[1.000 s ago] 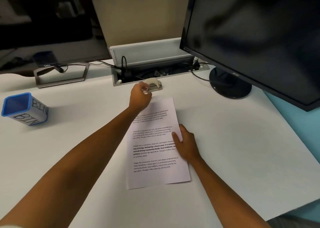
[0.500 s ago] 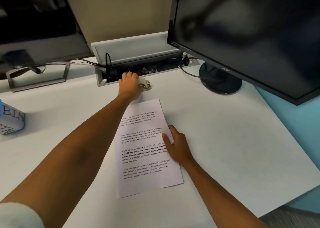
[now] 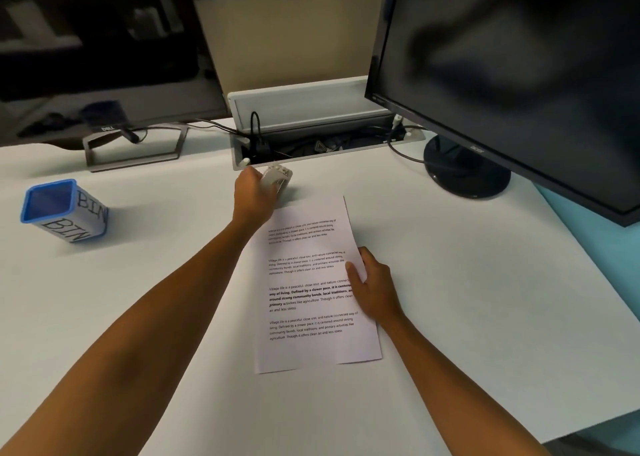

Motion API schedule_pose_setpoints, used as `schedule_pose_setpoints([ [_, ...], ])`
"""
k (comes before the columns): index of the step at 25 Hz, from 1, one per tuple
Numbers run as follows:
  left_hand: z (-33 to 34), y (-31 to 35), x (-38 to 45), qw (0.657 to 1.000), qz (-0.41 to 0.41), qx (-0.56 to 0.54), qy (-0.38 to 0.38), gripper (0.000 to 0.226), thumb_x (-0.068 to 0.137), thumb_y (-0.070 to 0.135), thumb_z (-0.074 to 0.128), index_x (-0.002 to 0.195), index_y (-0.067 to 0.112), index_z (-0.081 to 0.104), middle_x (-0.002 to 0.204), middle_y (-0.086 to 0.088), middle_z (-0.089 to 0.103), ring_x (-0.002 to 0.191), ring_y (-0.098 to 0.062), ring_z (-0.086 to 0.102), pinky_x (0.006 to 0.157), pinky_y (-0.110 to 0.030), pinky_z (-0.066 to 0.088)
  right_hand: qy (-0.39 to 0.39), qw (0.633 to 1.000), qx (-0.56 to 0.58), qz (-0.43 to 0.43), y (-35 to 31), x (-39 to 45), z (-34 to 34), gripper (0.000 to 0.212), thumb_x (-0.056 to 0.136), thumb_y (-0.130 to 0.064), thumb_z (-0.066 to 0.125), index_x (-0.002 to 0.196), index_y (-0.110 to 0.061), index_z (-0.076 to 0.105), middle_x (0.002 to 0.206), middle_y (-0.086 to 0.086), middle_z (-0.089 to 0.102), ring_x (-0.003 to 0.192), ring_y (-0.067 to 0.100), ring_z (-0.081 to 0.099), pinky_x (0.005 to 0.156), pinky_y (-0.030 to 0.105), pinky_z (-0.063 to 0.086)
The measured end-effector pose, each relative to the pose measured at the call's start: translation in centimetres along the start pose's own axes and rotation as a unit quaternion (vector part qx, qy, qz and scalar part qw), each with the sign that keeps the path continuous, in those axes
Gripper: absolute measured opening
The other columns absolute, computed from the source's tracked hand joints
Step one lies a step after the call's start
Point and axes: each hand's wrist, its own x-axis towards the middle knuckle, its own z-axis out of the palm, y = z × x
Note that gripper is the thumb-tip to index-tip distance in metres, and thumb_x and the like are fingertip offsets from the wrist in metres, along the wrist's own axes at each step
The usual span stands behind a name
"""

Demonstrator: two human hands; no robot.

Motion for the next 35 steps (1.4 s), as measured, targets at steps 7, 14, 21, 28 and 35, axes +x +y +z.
schedule_pose_setpoints([
  [7, -5.8, -4.8, -5.4, 0.979, -0.151, -0.086, 0.103, 0.039, 0.084, 0.034, 0.072, 0.099, 0.002, 0.054, 0.092, -0.007, 0.057, 0.081, -0.025, 0.057, 0.067, -0.038, 0.054, 0.002, 1.000, 0.007, 0.004, -0.7, -0.2, -0.2, 0.028, 0.100, -0.023, 0.051, 0.126, -0.013, 0.056, 0.112, -0.013, 0.065, 0.090, -0.020, 0.060, 0.074, 0.002, 0.048],
  [14, -6.8, -8.7, -12.9, 0.965, -0.236, -0.080, 0.080, 0.032, 0.082, 0.032, 0.071, 0.090, 0.005, 0.055, 0.082, -0.005, 0.057, 0.072, -0.023, 0.056, 0.053, -0.028, 0.038, 0.011, 1.000, -0.005, -0.009, -0.9, -0.3, -0.1, 0.029, 0.100, -0.019, 0.052, 0.126, -0.008, 0.056, 0.113, -0.007, 0.064, 0.091, 0.000, 0.063, 0.072, -0.002, 0.046],
  [21, -7.1, -10.1, -17.6, 0.966, -0.241, -0.055, 0.073, 0.031, 0.083, 0.028, 0.070, 0.086, 0.008, 0.047, 0.075, 0.002, 0.049, 0.074, -0.023, 0.051, 0.065, -0.032, 0.042, 0.000, 1.000, -0.002, -0.002, -0.5, 0.0, -0.1, 0.029, 0.099, -0.018, 0.053, 0.125, -0.008, 0.057, 0.120, 0.004, 0.067, 0.102, 0.019, 0.065, 0.079, 0.016, 0.050],
  [28, -7.4, -10.5, -19.3, 0.969, -0.227, -0.062, 0.075, 0.031, 0.083, 0.030, 0.073, 0.086, 0.009, 0.050, 0.080, -0.002, 0.054, 0.068, -0.019, 0.052, 0.066, -0.034, 0.046, -0.025, 0.999, 0.016, 0.023, -0.9, -0.9, 1.5, 0.029, 0.098, -0.018, 0.055, 0.126, -0.013, 0.059, 0.119, 0.001, 0.068, 0.103, 0.017, 0.065, 0.088, 0.029, 0.051],
  [35, -8.6, -12.1, -19.4, 0.952, -0.237, -0.188, 0.039, 0.034, 0.093, 0.041, 0.061, 0.090, 0.008, 0.057, 0.085, -0.003, 0.059, 0.076, -0.018, 0.055, 0.065, -0.028, 0.043, -0.042, 0.995, 0.081, 0.046, -1.8, -1.2, 2.1, 0.026, 0.098, -0.016, 0.055, 0.123, -0.015, 0.061, 0.114, -0.005, 0.068, 0.101, 0.007, 0.065, 0.084, 0.019, 0.051],
])
